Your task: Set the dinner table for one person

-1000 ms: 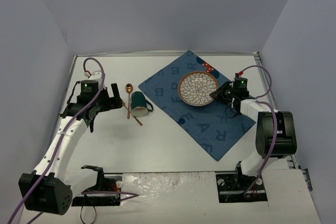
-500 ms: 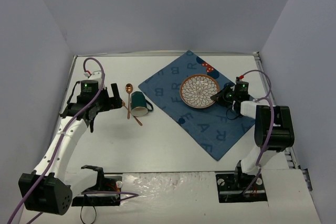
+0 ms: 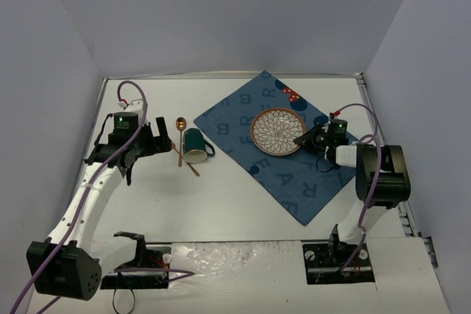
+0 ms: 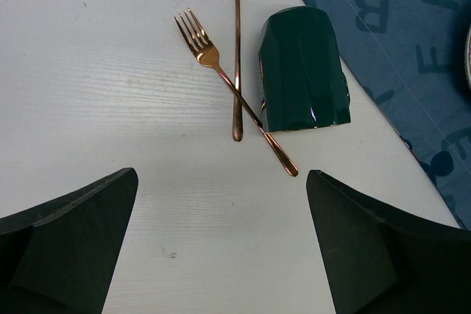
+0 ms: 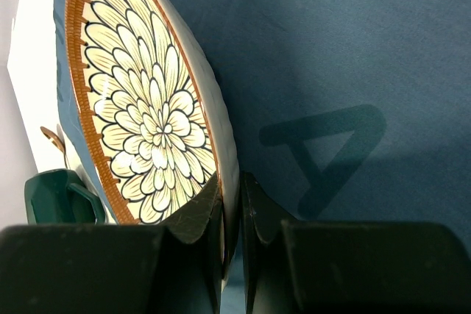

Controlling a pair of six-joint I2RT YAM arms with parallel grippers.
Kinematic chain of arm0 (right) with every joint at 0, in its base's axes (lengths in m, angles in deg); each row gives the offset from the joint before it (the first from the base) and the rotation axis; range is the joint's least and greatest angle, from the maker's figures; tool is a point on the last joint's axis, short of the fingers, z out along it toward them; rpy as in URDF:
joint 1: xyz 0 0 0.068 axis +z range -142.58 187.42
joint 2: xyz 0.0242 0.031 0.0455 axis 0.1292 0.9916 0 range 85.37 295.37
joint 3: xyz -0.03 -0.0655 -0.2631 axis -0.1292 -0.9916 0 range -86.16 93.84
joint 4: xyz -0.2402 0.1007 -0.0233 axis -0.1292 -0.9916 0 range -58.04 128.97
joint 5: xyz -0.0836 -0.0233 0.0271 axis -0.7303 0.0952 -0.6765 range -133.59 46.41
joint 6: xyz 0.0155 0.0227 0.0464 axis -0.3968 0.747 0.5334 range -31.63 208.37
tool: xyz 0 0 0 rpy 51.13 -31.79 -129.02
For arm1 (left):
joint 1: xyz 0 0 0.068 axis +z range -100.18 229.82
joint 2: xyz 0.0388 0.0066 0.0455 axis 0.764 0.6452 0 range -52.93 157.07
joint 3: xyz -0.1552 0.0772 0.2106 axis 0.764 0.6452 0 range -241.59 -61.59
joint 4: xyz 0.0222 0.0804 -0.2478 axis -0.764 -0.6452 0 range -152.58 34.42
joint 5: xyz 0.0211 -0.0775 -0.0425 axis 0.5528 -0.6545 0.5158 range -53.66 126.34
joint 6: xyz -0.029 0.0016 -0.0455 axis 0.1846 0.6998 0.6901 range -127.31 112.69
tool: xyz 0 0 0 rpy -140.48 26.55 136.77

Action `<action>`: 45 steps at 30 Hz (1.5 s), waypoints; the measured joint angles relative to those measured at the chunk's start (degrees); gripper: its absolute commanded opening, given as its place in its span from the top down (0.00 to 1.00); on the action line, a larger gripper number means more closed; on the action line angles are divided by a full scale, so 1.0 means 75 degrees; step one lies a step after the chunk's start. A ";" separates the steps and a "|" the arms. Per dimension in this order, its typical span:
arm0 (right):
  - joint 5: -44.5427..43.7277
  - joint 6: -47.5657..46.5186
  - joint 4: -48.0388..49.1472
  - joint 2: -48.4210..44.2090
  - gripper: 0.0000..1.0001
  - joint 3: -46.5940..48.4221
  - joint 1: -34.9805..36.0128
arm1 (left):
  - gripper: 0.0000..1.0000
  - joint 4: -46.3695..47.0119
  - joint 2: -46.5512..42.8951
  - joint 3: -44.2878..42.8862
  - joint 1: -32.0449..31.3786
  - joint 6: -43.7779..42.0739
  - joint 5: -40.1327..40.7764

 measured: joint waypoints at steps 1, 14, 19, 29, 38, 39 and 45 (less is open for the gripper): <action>0.0037 -0.0013 0.0019 0.0024 0.99 0.0000 -0.0016 | 0.03 0.0000 0.0003 0.0002 0.0000 0.0000 -0.0007; -0.0113 -0.0622 -0.0236 -0.0312 0.31 0.0095 -0.0061 | 0.03 0.0003 0.0046 0.0002 0.0011 0.0000 -0.0126; -0.1066 -0.1224 -0.1469 -0.1433 0.18 0.0334 0.0027 | 0.03 0.0019 0.0071 0.0002 0.0033 0.0000 -0.0165; -0.3020 -0.2216 -0.3033 -0.3539 0.14 0.0489 0.1749 | 0.03 0.0098 0.0413 0.0004 -0.0073 -0.0056 -0.0511; -0.2734 -0.2427 -0.3223 -0.5240 0.14 -0.0230 0.1843 | 0.04 0.1220 0.0042 0.1247 -0.1622 -0.0439 0.0231; -0.2656 -0.2455 -0.3164 -0.5398 0.14 -0.0292 0.1843 | 0.05 0.1450 -0.0050 0.1451 -0.1691 -0.0383 0.0376; -0.2234 -0.2525 -0.2831 -0.5814 0.14 -0.0657 0.1846 | 0.11 0.2896 -0.0176 0.2471 -0.1909 0.0167 0.1428</action>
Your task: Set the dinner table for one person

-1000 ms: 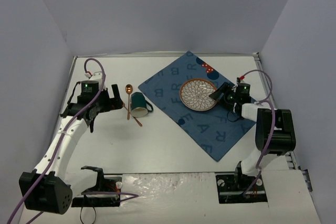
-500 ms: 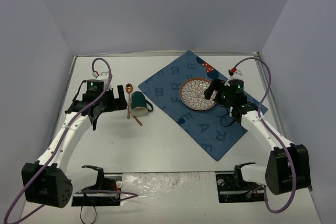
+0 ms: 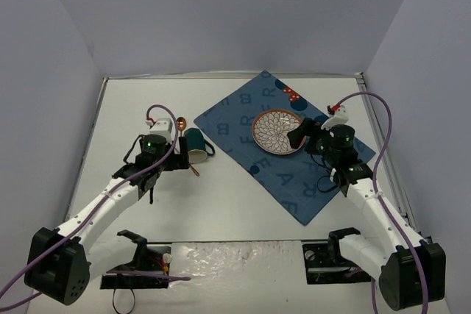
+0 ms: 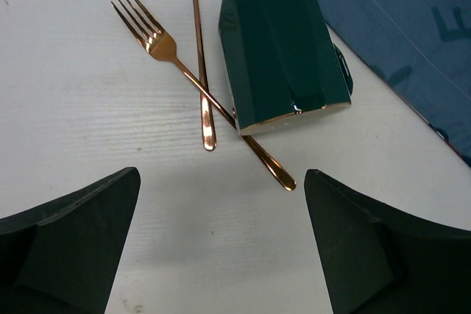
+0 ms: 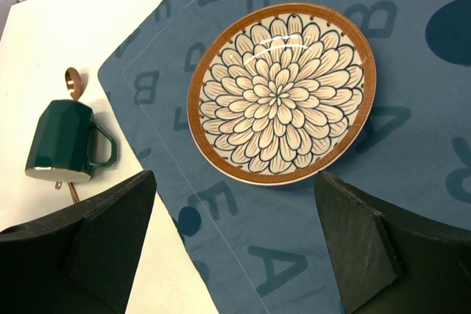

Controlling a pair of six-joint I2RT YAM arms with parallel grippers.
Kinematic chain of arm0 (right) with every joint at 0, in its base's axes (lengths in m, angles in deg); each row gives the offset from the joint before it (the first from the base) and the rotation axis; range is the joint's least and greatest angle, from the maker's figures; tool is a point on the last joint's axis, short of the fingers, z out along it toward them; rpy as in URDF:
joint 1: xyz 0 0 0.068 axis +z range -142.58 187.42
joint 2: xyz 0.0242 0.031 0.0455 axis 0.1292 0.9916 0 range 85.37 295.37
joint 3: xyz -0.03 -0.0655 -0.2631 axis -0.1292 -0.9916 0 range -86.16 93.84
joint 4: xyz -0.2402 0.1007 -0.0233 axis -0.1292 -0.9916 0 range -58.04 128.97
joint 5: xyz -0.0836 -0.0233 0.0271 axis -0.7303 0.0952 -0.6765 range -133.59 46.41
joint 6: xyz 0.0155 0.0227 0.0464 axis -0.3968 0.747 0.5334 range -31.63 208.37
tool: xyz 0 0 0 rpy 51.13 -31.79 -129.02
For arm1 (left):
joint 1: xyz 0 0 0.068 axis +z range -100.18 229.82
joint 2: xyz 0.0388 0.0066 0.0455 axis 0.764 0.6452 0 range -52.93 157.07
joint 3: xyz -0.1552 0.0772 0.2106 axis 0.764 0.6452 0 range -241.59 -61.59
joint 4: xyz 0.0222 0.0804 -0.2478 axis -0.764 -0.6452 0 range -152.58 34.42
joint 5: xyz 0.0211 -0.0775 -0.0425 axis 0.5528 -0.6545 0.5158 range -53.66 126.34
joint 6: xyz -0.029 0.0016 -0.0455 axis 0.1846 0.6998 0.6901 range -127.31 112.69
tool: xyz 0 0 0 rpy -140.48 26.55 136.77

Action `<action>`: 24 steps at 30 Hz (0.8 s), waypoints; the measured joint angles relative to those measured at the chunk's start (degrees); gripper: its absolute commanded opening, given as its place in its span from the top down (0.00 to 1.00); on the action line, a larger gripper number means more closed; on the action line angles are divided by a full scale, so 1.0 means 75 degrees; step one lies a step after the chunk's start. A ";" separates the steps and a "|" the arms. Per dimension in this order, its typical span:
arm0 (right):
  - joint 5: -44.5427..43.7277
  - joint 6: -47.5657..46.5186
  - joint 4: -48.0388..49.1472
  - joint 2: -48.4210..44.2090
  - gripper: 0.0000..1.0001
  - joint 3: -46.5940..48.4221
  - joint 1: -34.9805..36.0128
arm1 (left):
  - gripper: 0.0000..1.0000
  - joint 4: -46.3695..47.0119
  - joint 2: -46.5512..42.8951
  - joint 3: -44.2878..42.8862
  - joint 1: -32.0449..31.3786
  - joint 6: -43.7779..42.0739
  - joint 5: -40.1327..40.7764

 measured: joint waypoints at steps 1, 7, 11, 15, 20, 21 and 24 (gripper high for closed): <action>0.0076 -0.0008 0.0025 0.0004 0.14 -0.0044 0.0000 | 0.14 0.0269 0.0051 0.0136 -0.0090 0.0071 0.0177; 0.0575 -0.0014 0.0072 0.0004 0.14 -0.0206 0.0000 | 0.26 0.1535 0.0517 0.0811 -0.0687 0.0157 0.0912; 0.0867 -0.0013 0.0105 0.0004 0.14 -0.0223 0.0000 | 0.31 0.2113 0.0800 0.0953 -0.0702 0.0093 0.1236; 0.1090 0.0006 0.0180 0.0004 0.14 -0.0231 0.0000 | 0.35 0.2780 0.1133 0.0964 -0.0700 0.0006 0.1441; 0.1257 0.0034 0.0242 0.0032 0.14 -0.0280 0.0000 | 0.38 0.3362 0.1834 0.0964 -0.0701 -0.0149 0.1452; 0.1283 0.0047 0.0247 0.0050 0.14 -0.0282 0.0000 | 0.39 0.3413 0.1955 0.0964 -0.0703 -0.0160 0.1447; 0.1322 0.0070 0.0280 0.0071 0.14 -0.0302 0.0000 | 0.43 0.3577 0.2212 0.0964 -0.0701 -0.0182 0.1444</action>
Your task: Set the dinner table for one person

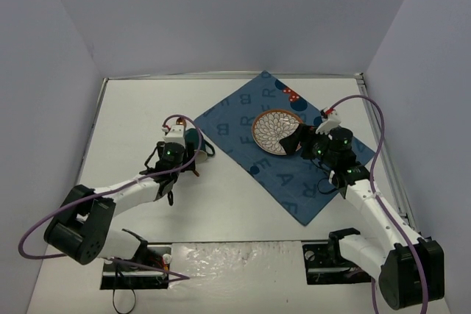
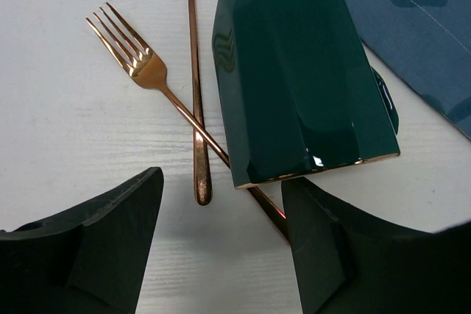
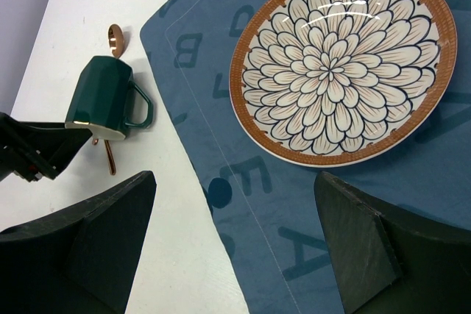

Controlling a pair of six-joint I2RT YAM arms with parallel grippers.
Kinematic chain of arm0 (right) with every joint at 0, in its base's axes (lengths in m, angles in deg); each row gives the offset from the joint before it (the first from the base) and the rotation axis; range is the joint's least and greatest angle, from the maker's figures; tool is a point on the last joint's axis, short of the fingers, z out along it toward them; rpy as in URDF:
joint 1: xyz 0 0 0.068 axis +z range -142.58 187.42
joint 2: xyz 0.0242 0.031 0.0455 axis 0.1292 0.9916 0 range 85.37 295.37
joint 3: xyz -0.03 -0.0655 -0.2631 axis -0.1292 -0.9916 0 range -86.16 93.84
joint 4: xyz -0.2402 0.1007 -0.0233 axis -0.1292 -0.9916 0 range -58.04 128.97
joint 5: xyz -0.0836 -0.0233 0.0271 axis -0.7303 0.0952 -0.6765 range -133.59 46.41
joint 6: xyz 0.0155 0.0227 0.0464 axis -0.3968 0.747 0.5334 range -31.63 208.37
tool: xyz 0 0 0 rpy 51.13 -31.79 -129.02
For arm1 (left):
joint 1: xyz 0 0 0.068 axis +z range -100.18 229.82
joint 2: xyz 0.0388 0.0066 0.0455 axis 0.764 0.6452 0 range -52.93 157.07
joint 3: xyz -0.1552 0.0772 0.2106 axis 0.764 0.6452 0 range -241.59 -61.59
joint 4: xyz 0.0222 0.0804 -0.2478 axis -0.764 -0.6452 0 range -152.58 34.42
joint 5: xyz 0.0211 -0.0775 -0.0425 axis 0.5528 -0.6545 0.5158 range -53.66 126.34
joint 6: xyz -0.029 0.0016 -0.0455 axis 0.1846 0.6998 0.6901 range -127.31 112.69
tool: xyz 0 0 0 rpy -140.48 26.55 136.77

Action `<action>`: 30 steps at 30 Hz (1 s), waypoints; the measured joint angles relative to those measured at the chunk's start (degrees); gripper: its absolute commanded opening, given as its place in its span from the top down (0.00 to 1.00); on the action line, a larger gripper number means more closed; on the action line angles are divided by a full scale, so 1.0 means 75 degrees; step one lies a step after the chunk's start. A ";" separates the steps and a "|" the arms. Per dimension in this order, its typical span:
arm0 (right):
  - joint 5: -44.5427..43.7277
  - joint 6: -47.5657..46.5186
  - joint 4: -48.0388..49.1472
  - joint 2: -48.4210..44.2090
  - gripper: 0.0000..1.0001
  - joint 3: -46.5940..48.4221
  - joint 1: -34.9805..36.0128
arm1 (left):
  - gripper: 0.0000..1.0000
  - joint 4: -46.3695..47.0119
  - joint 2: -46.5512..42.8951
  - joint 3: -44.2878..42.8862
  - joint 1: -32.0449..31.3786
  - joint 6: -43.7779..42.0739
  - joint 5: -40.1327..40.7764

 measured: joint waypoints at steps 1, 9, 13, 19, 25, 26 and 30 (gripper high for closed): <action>0.0010 0.0005 0.0009 0.0000 0.14 -0.0012 0.0000 | 0.44 0.0078 0.0071 0.0000 0.0001 -0.0015 -0.0001; 0.0169 0.0010 0.0050 0.0117 0.14 -0.0041 0.0000 | 0.58 0.0393 0.0448 -0.0131 0.0001 -0.0140 -0.0019; 0.0260 0.0006 0.0047 0.0166 0.14 -0.0041 0.0000 | 0.73 0.0501 0.0633 -0.0319 -0.0002 -0.0172 -0.0052; 0.0349 -0.0025 0.0038 0.0169 0.14 -0.0041 0.0000 | 0.96 0.0513 0.0702 -0.0433 -0.0002 -0.0178 -0.0095; 0.0363 -0.0043 -0.0053 0.0145 0.15 -0.0041 0.0000 | 1.00 0.0067 0.0519 -0.0755 0.0003 -0.0185 -0.0149; 0.0363 -0.0054 -0.0077 0.0136 0.15 -0.0041 0.0000 | 1.00 -0.0050 0.0436 -0.0822 0.0002 -0.0188 -0.0171; 0.0369 -0.0213 -0.0318 0.0134 0.16 0.0036 0.0045 | 1.00 -0.1308 0.0160 -0.1638 0.0001 -0.0271 -0.0305</action>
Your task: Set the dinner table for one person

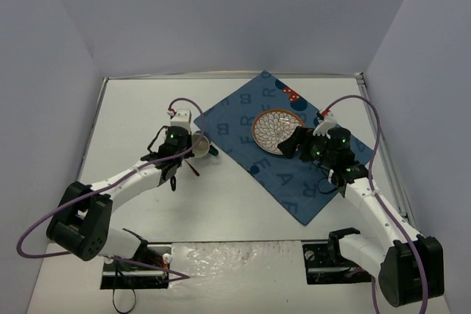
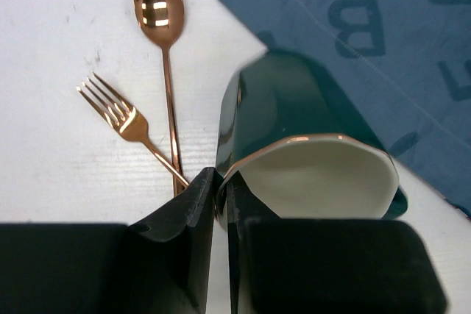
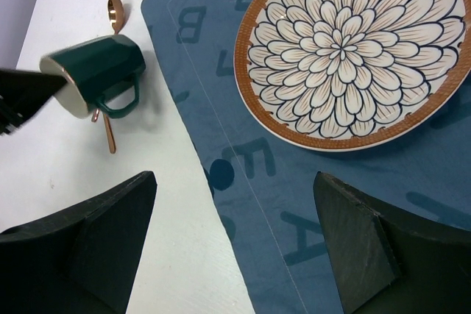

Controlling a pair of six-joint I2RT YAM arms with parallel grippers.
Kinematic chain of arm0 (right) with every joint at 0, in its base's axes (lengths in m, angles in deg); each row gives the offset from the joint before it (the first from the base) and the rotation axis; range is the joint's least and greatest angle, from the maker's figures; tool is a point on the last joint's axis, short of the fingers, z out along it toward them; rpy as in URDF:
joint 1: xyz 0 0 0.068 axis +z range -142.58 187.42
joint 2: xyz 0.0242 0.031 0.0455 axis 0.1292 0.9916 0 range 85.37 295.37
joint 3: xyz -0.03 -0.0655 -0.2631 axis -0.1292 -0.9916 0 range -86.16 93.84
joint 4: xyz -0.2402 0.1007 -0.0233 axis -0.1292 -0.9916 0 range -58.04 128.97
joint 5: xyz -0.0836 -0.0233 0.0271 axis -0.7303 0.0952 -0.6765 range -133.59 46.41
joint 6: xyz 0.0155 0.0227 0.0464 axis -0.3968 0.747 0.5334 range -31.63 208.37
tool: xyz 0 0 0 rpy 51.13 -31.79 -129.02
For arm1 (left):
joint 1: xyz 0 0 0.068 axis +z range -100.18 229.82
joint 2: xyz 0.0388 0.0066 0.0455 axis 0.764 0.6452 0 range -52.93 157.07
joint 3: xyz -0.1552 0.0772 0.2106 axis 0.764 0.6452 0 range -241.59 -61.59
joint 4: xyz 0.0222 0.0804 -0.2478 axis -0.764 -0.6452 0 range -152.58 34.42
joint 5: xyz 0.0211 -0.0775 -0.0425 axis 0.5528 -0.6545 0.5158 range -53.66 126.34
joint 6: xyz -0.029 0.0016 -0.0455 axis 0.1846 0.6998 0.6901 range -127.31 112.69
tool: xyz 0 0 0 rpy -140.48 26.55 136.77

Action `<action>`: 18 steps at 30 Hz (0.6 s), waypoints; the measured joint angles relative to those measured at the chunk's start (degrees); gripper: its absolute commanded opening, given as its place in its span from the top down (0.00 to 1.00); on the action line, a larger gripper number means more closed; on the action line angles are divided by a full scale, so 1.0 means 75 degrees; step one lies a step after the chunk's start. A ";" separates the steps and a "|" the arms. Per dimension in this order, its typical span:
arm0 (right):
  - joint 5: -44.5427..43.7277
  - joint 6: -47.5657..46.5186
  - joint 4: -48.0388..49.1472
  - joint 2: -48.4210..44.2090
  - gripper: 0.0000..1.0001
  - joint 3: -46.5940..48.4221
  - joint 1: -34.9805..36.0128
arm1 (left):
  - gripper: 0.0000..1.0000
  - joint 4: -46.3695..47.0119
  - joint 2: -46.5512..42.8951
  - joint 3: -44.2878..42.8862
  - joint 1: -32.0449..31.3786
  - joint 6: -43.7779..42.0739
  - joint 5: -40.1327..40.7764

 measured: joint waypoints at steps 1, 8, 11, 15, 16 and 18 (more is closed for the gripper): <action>0.0002 -0.0056 -0.0049 0.0000 0.16 0.0042 0.0050 | 1.00 -0.0398 -0.0014 -0.0340 0.0000 -0.0031 -0.0036; -0.0241 -0.0525 -0.0260 0.0037 0.17 0.0501 0.0778 | 1.00 -0.3003 -0.0003 -0.2614 0.0000 -0.0056 -0.0392; -0.0629 -0.0930 -0.0418 0.0240 0.18 0.0923 0.1622 | 1.00 -0.3861 0.0022 -0.3275 0.0000 -0.0013 -0.0607; -0.0964 -0.1482 -0.0564 0.0797 0.20 0.1602 0.2728 | 1.00 -0.4537 0.0022 -0.3572 0.0000 0.0081 -0.0984; -0.1066 -0.1617 -0.0616 0.0923 0.20 0.1740 0.2923 | 1.00 -0.4719 0.0039 -0.3603 0.0000 0.0109 -0.1074; -0.1361 -0.1906 -0.0764 0.1166 0.21 0.2002 0.3305 | 1.00 -0.5125 0.0111 -0.3683 0.0000 0.0167 -0.1258</action>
